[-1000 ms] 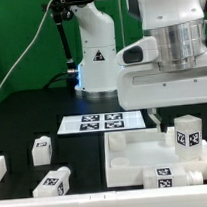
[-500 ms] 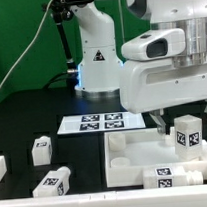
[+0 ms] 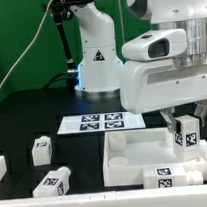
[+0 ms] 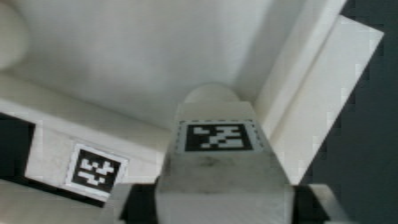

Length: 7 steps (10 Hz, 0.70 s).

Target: Assemble one leg

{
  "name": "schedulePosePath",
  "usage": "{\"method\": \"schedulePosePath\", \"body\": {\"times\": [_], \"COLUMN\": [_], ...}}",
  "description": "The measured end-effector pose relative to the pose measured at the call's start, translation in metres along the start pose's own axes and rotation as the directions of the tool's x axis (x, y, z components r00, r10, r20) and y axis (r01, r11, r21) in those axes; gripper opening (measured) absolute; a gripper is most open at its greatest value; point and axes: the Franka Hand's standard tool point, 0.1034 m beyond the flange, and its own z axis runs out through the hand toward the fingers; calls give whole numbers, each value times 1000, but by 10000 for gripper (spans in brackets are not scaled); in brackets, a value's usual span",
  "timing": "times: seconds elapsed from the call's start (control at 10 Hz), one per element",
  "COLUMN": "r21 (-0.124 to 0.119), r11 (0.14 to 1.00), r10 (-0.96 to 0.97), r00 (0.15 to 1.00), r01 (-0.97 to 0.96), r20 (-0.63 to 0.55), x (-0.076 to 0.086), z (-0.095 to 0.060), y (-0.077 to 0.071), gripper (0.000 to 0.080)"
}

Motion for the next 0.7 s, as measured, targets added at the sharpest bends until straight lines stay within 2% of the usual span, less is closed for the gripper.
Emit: {"method": "schedulePosePath", "body": {"times": [0.3, 0.4, 0.6, 0.7], "r21": [1, 11, 50, 50], "r11": [999, 983, 866, 813], "r10": [48, 184, 497, 581], "r00": [999, 983, 868, 814], "r01": [-48, -184, -497, -580], "r20": [0, 0, 2, 8], "x": [0, 0, 0, 0], "z": [0, 0, 2, 2], "y": [0, -2, -2, -2], "gripper": [284, 284, 284, 284]}}
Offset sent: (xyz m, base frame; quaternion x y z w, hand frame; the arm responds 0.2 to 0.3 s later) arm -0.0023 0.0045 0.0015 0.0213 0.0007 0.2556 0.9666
